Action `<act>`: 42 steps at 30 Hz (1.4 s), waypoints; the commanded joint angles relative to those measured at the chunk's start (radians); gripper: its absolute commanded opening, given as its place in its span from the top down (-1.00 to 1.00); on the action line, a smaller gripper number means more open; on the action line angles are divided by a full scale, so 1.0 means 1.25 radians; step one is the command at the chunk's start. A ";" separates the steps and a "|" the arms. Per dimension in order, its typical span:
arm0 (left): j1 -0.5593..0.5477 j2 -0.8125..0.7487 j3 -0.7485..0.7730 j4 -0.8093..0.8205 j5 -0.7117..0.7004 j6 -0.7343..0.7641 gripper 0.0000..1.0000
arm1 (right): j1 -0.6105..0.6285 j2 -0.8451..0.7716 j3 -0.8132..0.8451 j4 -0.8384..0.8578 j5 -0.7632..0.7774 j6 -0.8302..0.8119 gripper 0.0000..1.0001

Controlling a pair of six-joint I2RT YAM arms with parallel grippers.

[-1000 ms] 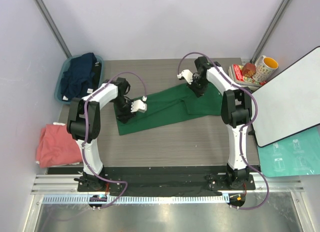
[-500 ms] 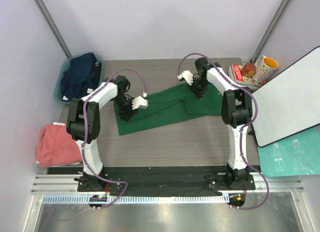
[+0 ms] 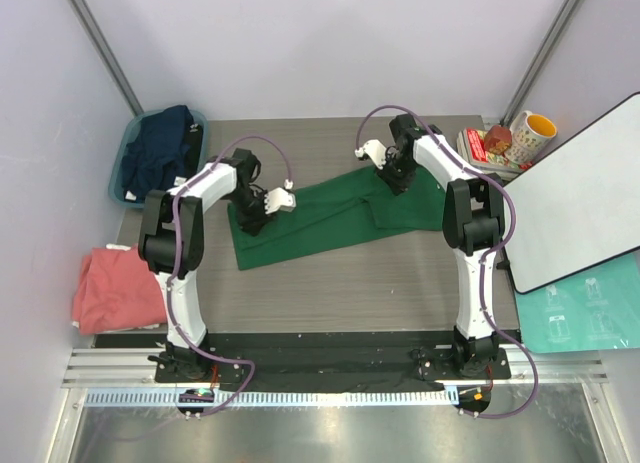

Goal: Fold and stack the t-shirts
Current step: Rotate the tshirt 90 degrees

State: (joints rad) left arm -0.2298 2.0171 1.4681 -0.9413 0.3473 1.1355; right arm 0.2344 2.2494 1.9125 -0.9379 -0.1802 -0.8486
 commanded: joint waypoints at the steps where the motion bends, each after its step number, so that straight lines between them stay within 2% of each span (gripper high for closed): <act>1: -0.015 -0.007 -0.025 -0.064 0.017 0.029 0.32 | 0.001 -0.037 0.000 0.015 0.008 0.008 0.84; 8: -0.019 -0.044 -0.064 -0.137 0.012 0.072 0.34 | 0.000 -0.030 -0.006 0.071 0.024 0.038 0.90; 11: -0.019 -0.051 -0.072 -0.139 0.002 0.071 0.35 | 0.000 -0.040 0.047 0.118 -0.002 0.091 0.91; 14: -0.019 -0.050 -0.074 -0.131 -0.007 0.070 0.33 | 0.000 -0.031 0.112 0.120 -0.045 0.124 0.90; 20: -0.019 -0.027 -0.036 -0.113 -0.013 0.050 0.28 | 0.025 0.002 0.150 0.120 -0.188 0.141 0.86; 30: -0.021 -0.004 0.017 -0.119 -0.021 0.038 0.28 | 0.092 0.103 0.221 0.106 -0.290 0.174 0.86; 37: -0.020 0.001 0.032 -0.124 -0.036 0.044 0.28 | 0.116 0.154 0.227 0.137 -0.239 0.189 0.86; 42: -0.020 0.001 0.033 -0.132 -0.048 0.049 0.28 | 0.123 0.177 0.200 0.262 -0.154 0.241 0.95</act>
State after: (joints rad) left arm -0.2531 2.0159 1.4818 -1.0786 0.3046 1.1862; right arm 0.3805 2.4622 2.1506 -0.7616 -0.4545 -0.6106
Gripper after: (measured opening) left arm 0.362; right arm 0.042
